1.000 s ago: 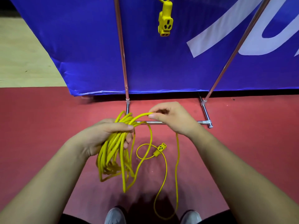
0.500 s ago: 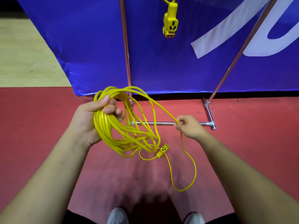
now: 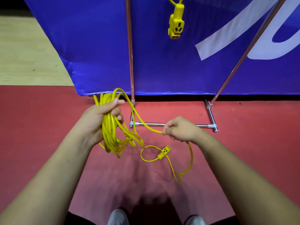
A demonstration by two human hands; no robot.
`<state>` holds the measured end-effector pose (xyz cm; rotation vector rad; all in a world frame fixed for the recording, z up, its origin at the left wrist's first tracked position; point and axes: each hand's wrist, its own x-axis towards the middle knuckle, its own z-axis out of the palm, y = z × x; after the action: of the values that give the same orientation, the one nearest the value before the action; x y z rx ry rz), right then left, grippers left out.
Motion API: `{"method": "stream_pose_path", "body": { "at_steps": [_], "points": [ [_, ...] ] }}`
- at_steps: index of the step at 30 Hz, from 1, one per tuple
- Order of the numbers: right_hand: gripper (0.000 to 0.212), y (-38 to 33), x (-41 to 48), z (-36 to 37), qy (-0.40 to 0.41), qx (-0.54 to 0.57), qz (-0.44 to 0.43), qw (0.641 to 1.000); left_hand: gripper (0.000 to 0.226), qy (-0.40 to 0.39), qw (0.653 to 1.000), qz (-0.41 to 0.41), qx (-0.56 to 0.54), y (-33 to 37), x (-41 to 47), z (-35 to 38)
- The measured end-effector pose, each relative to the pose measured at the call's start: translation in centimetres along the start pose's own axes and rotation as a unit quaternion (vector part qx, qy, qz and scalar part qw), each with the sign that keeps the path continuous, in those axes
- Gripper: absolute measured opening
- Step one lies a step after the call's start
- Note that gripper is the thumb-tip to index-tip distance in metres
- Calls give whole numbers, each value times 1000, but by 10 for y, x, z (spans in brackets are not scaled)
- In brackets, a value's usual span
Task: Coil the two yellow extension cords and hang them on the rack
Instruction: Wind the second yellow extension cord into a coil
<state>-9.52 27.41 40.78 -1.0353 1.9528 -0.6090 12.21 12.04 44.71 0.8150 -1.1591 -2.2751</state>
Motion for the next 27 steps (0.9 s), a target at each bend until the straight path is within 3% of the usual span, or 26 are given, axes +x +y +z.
{"method": "stream_pose_path", "body": {
  "at_steps": [4, 7, 10, 13, 18, 21, 23, 27],
  "points": [
    [10, -36, -29, -12, -144, -50, -78, 985, 16, -16, 994, -21, 103, -6, -5, 8],
    [4, -53, -39, -12, -217, 6, -136, 967, 31, -39, 981, -62, 180, -16, -13, 22],
    [7, -58, -37, -13, -140, 144, -190, 961, 36, -105, 968, -100, 206, -20, -22, 33],
    [3, -44, -27, -20, -38, 220, -189, 956, 18, -141, 978, -96, 123, -15, -22, 37],
    [5, 27, -9, -24, -25, 108, -89, 990, 14, -109, 991, -66, -33, -5, -19, 40],
    [7, 44, -4, -20, 26, 238, -48, 970, 17, -121, 990, -71, 11, 2, -18, 32],
    [3, 34, -1, -20, 81, 296, -66, 949, 33, -131, 984, -105, 63, 2, -17, 23],
    [16, 14, -1, -18, 117, 279, -103, 948, 28, -67, 981, -145, 109, 0, -21, 18]
  ]
}}
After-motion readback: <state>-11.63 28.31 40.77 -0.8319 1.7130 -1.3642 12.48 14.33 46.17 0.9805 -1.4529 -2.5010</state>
